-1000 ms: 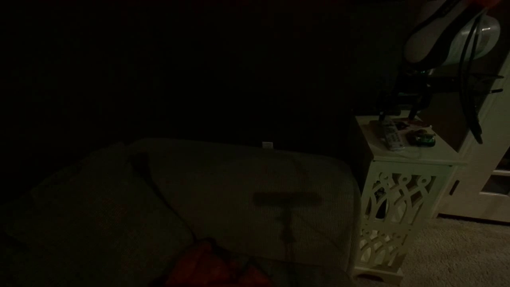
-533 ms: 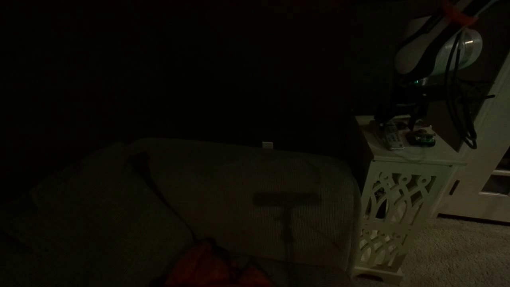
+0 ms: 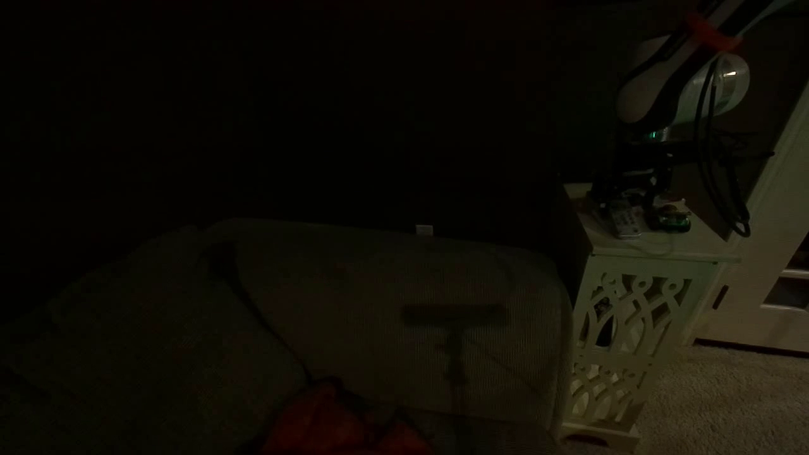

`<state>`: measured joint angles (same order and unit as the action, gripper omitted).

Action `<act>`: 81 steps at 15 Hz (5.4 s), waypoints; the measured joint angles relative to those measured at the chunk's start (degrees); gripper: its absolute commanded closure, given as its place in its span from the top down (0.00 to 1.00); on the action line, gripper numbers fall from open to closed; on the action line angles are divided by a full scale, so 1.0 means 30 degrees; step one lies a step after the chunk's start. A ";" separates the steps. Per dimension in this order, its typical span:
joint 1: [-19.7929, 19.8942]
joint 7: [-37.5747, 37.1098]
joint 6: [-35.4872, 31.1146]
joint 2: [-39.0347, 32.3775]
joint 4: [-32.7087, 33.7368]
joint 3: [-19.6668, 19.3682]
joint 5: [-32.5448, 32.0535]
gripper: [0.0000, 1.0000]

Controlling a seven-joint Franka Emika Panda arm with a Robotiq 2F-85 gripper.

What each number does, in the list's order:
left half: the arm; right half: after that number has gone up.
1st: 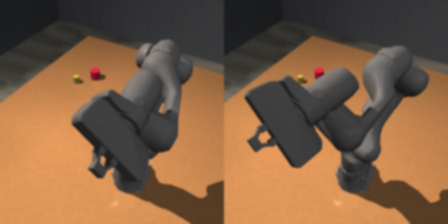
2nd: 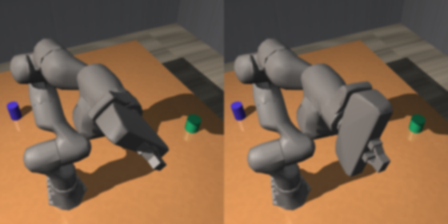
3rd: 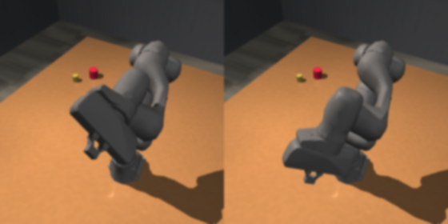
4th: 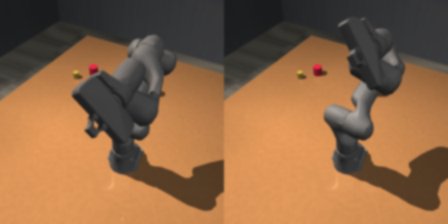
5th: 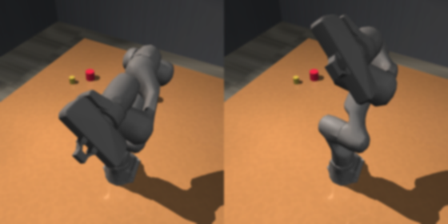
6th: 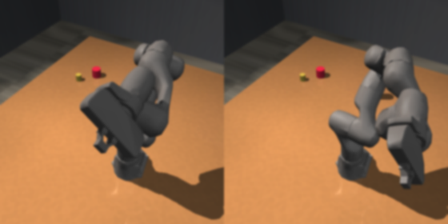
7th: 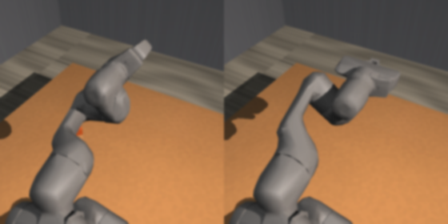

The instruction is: Put the grey remote control on the right armrest of the sofa.

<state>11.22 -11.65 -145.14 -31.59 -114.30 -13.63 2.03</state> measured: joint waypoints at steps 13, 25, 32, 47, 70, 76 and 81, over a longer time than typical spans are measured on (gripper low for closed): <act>-0.0319 -0.1266 0.0075 0.0466 0.0001 0.0001 0.0025 0.28; -0.1694 0.1286 0.9079 0.4239 0.0161 0.4438 0.3971 0.53; -0.1625 0.2113 1.1270 0.2978 0.2129 0.4673 0.5155 0.28; -0.6337 -1.5199 1.1134 -0.4716 1.3279 0.3120 0.5463 0.53; -0.4580 -1.2272 1.0885 -1.2936 2.2971 0.4114 0.4146 0.28; -0.4206 -1.3023 1.0846 -1.3909 2.5189 0.3689 0.3382 0.28; -0.4273 -1.3025 1.2823 -1.4457 2.5949 0.3622 0.2519 0.28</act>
<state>-1.60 -50.72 -106.67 -74.97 -36.45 -2.76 9.58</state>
